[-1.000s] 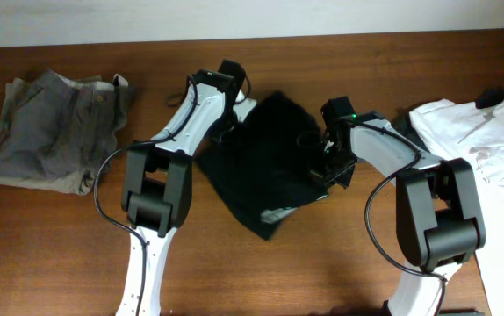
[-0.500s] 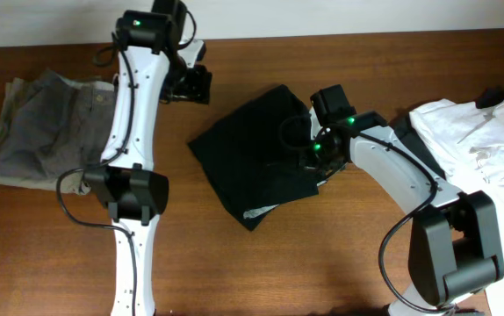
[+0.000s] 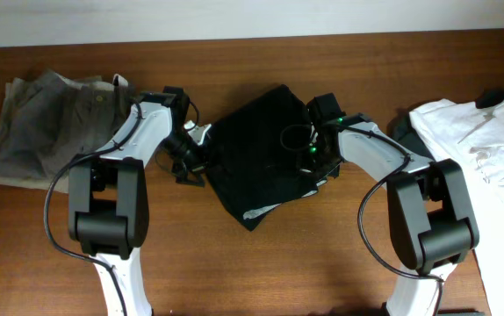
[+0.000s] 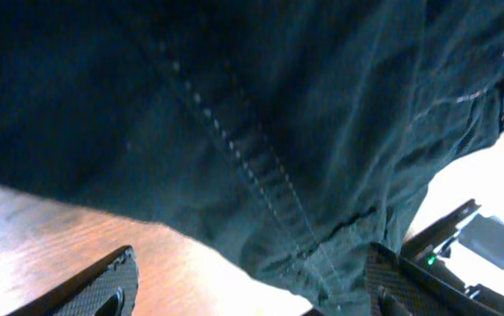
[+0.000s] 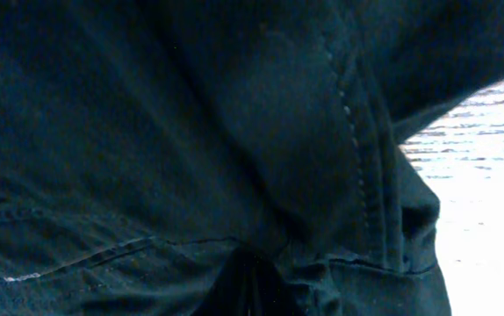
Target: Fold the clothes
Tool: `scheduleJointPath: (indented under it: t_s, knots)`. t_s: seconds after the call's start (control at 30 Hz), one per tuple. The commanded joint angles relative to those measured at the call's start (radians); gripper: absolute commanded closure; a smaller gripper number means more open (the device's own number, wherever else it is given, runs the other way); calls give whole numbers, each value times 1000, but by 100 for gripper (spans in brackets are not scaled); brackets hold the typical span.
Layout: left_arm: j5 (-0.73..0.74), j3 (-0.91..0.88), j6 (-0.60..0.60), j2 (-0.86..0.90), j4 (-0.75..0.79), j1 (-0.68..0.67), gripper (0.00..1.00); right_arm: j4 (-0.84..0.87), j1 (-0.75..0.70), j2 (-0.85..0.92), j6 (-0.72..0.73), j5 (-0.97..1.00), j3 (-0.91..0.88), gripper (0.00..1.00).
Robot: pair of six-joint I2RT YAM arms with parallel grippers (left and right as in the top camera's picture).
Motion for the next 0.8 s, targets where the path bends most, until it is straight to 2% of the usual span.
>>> scheduleJointPath:
  t_s: [0.0, 0.1, 0.2, 0.23, 0.3, 0.33, 0.4, 0.43, 0.47, 0.63, 0.67, 0.77]
  knots:
    - [-6, -68, -115, -5, 96, -1, 17, 5, -3, 17, 16, -13, 8, 96]
    - [23, -161, -203, -5, 201, -6, 16, 7, -2, 17, 15, -13, 7, 96]
    - [218, -272, -312, -5, 426, -45, 17, 11, -2, 17, 15, -13, 7, 96]
    - [233, -293, -343, -4, 476, -65, 17, 10, -2, 17, 15, -13, 8, 96]
    - [234, -319, -396, -4, 536, -100, 28, 8, -1, 17, 15, -13, 8, 96]
    - [234, -323, -396, -4, 546, -108, 41, 7, -1, 17, 15, -14, 7, 96]
    - [233, -323, -396, -4, 548, -113, 80, 3, -1, 17, 15, -17, 8, 96]
    - [226, -323, -396, -4, 551, -110, 93, 0, -1, 17, 15, -17, 8, 96]
    - [205, -323, -395, -4, 556, -106, 100, -6, -1, 17, 14, -16, 8, 96]
    - [174, -266, -234, -78, 568, -71, 100, -169, -37, -121, -108, -16, 56, 96]
    - [147, -212, -201, -143, 566, -43, 99, -229, -47, -206, -139, -13, 86, 96]
    - [113, -10, -186, -247, 580, 61, 100, -257, -47, -341, -151, -14, 100, 96]
